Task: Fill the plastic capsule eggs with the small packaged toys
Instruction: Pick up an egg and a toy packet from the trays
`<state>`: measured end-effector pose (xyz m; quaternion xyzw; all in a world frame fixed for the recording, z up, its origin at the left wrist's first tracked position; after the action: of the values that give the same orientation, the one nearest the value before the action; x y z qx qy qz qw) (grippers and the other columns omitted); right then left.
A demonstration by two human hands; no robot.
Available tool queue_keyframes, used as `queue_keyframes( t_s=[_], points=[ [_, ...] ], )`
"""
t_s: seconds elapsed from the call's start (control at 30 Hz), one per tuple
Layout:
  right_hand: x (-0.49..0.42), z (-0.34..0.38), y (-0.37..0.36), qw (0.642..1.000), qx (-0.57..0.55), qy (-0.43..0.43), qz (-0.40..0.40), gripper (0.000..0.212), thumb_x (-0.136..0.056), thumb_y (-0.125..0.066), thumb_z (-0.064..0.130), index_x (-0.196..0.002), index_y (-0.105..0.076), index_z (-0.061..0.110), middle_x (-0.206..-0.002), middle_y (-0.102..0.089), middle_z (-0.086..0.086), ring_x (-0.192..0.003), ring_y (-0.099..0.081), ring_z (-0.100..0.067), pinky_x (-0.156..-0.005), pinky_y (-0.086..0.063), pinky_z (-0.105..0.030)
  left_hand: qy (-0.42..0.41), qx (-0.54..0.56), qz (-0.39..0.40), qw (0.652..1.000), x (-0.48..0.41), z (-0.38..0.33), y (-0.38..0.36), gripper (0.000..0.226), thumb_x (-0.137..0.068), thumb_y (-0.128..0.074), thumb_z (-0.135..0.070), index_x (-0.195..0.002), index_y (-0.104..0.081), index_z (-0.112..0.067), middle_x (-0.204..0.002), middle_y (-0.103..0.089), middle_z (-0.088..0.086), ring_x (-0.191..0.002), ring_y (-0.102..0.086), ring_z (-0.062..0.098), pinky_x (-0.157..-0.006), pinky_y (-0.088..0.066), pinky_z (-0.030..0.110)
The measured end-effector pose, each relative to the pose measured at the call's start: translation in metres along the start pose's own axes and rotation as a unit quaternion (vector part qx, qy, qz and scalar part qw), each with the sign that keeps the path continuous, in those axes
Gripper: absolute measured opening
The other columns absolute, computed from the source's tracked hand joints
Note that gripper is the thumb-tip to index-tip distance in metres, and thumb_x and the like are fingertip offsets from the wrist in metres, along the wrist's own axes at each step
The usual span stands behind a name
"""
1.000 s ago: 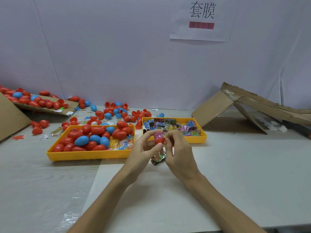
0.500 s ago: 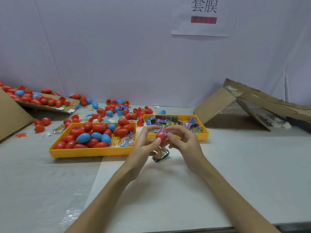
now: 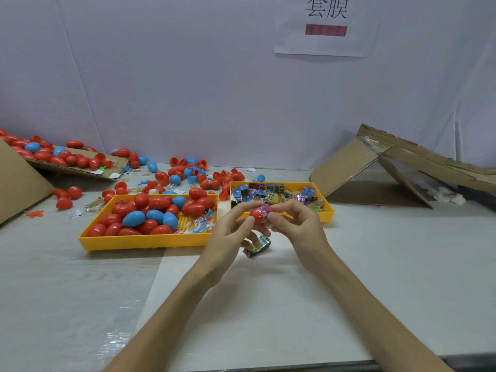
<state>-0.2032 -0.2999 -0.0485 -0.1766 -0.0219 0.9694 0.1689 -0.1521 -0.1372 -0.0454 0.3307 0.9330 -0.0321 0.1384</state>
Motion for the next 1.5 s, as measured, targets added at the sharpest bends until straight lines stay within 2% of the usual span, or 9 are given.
queue_keyframes(
  t_s=[0.33, 0.43, 0.57, 0.7, 0.87, 1.03, 1.13, 1.27, 1.5],
  points=[
    [0.000, -0.001, 0.002, 1.000, -0.015, 0.013, -0.002, 0.019, -0.075, -0.078, 0.021, -0.090, -0.072, 0.011, -0.095, -0.073, -0.007, -0.086, -0.072, -0.021, -0.074, -0.055, -0.028, -0.002, -0.007, -0.001, 1.000, 0.000, 0.000, -0.001, 0.035, -0.108, -0.044, -0.017, -0.123, -0.064, -0.042, -0.086, -0.075, -0.003, -0.072, -0.066, 0.009, -0.067, -0.055, 0.023],
    [0.001, 0.001, 0.000, 0.998, 0.043, 0.035, -0.016, 0.016, -0.081, -0.079, 0.018, -0.095, -0.072, 0.012, -0.095, -0.075, -0.002, -0.086, -0.075, -0.020, -0.076, -0.059, -0.028, -0.010, -0.002, -0.014, 1.000, 0.000, 0.000, -0.001, 0.032, -0.107, -0.047, -0.016, -0.122, -0.064, -0.039, -0.086, -0.075, 0.001, -0.071, -0.067, 0.009, -0.064, -0.055, 0.022],
    [0.006, 0.005, -0.005, 0.968, 0.187, 0.151, -0.078, 0.014, -0.087, -0.076, 0.008, -0.089, -0.071, 0.022, -0.090, -0.072, 0.005, -0.084, -0.072, -0.016, -0.074, -0.059, -0.026, -0.027, -0.013, -0.054, 0.998, -0.001, -0.001, 0.000, 0.028, -0.102, -0.056, -0.015, -0.124, -0.061, -0.032, -0.087, -0.077, 0.001, -0.068, -0.067, 0.008, -0.063, -0.054, 0.021],
    [0.010, 0.007, -0.009, 0.949, 0.230, 0.205, -0.072, 0.009, -0.087, -0.076, 0.011, -0.089, -0.073, 0.019, -0.090, -0.072, 0.003, -0.080, -0.073, -0.015, -0.071, -0.059, -0.026, -0.051, -0.045, -0.082, 0.994, -0.001, -0.002, 0.001, 0.031, -0.099, -0.062, -0.011, -0.123, -0.061, -0.030, -0.085, -0.076, 0.002, -0.068, -0.066, 0.006, -0.061, -0.051, 0.017],
    [0.011, 0.007, -0.011, 0.928, 0.278, 0.236, -0.074, 0.006, -0.086, -0.078, 0.011, -0.092, -0.075, 0.013, -0.088, -0.073, 0.002, -0.077, -0.071, -0.011, -0.069, -0.058, -0.023, -0.075, -0.087, -0.078, 0.990, -0.001, 0.002, 0.001, 0.033, -0.097, -0.066, -0.013, -0.124, -0.061, -0.032, -0.086, -0.075, 0.003, -0.077, -0.070, 0.010, -0.066, -0.053, 0.021],
    [0.010, 0.007, -0.010, 0.922, 0.298, 0.241, -0.060, 0.005, -0.088, -0.077, 0.009, -0.092, -0.076, 0.011, -0.086, -0.072, 0.000, -0.073, -0.069, -0.011, -0.065, -0.058, -0.025, -0.087, -0.141, -0.092, 0.982, -0.003, 0.004, 0.002, 0.038, -0.097, -0.067, -0.018, -0.115, -0.062, -0.051, -0.091, -0.071, -0.014, -0.086, -0.069, 0.011, -0.069, -0.059, 0.031],
    [0.009, 0.007, -0.010, 0.912, 0.320, 0.251, -0.059, 0.003, -0.087, -0.076, 0.008, -0.091, -0.076, 0.009, -0.085, -0.072, -0.001, -0.070, -0.067, -0.011, -0.064, -0.057, -0.027, -0.097, -0.166, -0.091, 0.977, -0.003, 0.006, 0.003, 0.041, -0.096, -0.067, -0.019, -0.114, -0.062, -0.056, -0.092, -0.067, -0.017, -0.080, -0.066, 0.009, -0.066, -0.056, 0.026],
    [0.012, 0.007, -0.011, 0.886, 0.359, 0.285, -0.063, 0.007, -0.086, -0.076, 0.003, -0.090, -0.075, 0.009, -0.083, -0.071, -0.001, -0.068, -0.064, -0.009, -0.063, -0.054, -0.024, -0.121, -0.190, -0.092, 0.970, -0.002, 0.006, 0.002, 0.039, -0.095, -0.068, -0.020, -0.118, -0.063, -0.051, -0.091, -0.067, -0.018, -0.073, -0.065, 0.009, -0.061, -0.049, 0.016],
    [0.015, 0.009, -0.015, 0.861, 0.404, 0.302, -0.059, 0.005, -0.089, -0.069, 0.002, -0.087, -0.067, 0.007, -0.081, -0.064, -0.001, -0.066, -0.058, -0.012, -0.062, -0.051, -0.029, -0.147, -0.210, -0.101, 0.961, -0.002, 0.006, 0.001, 0.043, -0.094, -0.070, -0.025, -0.116, -0.058, -0.059, -0.091, -0.067, -0.015, -0.077, -0.066, 0.010, -0.059, -0.053, 0.020]
  ],
)
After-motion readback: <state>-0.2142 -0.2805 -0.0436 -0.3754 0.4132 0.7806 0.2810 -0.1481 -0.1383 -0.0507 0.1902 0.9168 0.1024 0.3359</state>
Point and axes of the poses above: each hand's wrist, its own x-axis away from the middle knuckle, its own y-axis out of the back of the hand, z = x × y, the point moved 2 cm from there along -x, towards the middle knuckle
